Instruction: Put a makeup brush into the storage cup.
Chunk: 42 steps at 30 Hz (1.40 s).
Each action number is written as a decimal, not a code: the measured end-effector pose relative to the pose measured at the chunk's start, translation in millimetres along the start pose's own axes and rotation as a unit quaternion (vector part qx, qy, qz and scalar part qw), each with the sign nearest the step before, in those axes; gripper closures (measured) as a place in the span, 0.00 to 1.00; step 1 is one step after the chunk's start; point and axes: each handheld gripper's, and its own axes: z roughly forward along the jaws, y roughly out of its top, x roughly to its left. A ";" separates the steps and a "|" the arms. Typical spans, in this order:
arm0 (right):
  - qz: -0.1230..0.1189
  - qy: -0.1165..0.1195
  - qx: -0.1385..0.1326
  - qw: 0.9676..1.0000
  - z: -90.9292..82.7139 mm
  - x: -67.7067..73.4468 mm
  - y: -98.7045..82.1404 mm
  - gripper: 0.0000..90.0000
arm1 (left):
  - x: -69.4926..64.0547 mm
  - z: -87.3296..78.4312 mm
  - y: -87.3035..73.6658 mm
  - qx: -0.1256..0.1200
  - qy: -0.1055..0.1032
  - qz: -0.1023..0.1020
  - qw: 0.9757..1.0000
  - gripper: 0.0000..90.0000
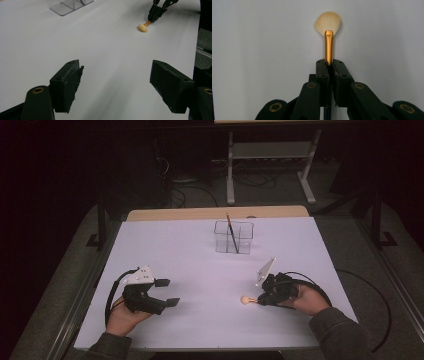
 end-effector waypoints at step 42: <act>-0.009 0.011 -0.050 0.999 -16.3 8.6 9.2 0.93 | -7.8 11.8 5.5 0.005 -0.024 0.011 1.000 0.27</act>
